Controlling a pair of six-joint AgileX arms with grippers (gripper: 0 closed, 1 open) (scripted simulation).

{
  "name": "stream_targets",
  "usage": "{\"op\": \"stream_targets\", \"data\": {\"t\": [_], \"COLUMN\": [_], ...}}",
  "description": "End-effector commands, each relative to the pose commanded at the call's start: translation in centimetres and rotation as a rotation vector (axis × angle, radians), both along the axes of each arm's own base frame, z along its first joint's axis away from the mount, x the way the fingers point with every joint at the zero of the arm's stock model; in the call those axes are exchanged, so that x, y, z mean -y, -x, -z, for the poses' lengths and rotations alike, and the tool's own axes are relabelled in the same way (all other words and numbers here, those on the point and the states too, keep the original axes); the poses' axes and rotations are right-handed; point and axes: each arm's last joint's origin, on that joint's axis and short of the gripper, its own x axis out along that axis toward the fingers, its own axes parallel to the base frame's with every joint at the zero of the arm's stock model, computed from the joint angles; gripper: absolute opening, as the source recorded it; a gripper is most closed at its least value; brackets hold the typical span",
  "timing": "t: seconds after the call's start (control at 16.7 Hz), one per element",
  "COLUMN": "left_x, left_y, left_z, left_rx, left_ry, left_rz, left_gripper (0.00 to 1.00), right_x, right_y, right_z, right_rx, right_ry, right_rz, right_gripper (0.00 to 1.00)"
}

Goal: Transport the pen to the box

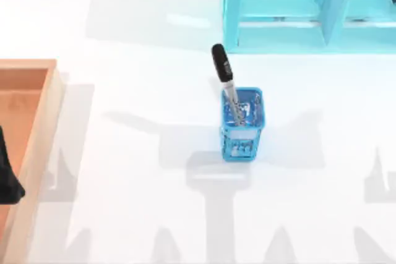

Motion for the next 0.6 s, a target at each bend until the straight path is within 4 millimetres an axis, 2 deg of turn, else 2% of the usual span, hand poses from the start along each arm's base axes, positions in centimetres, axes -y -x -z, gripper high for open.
{"op": "stream_targets", "data": {"t": [0.18,0.36,0.6], "left_x": [0.1,0.6,2.1], "left_y": [0.0,-0.5,-2.4], "left_z": [-0.2,-1.4,-3.3], "left_rx": [0.004,0.031,0.028], "left_ry": [0.006,0.05,0.146], "left_rz": [0.007,0.064,0.192], "left_gripper": [1.0,1.0,1.0], "right_x": [0.0,0.0,0.0], "right_y": [0.0,0.0,0.0], "right_z": [0.0,0.0,0.0], "right_rx": [0.0,0.0,0.0], "right_ry": [0.0,0.0,0.0], "right_rz": [0.0,0.0,0.0], "right_gripper": [1.0,1.0,1.0]}}
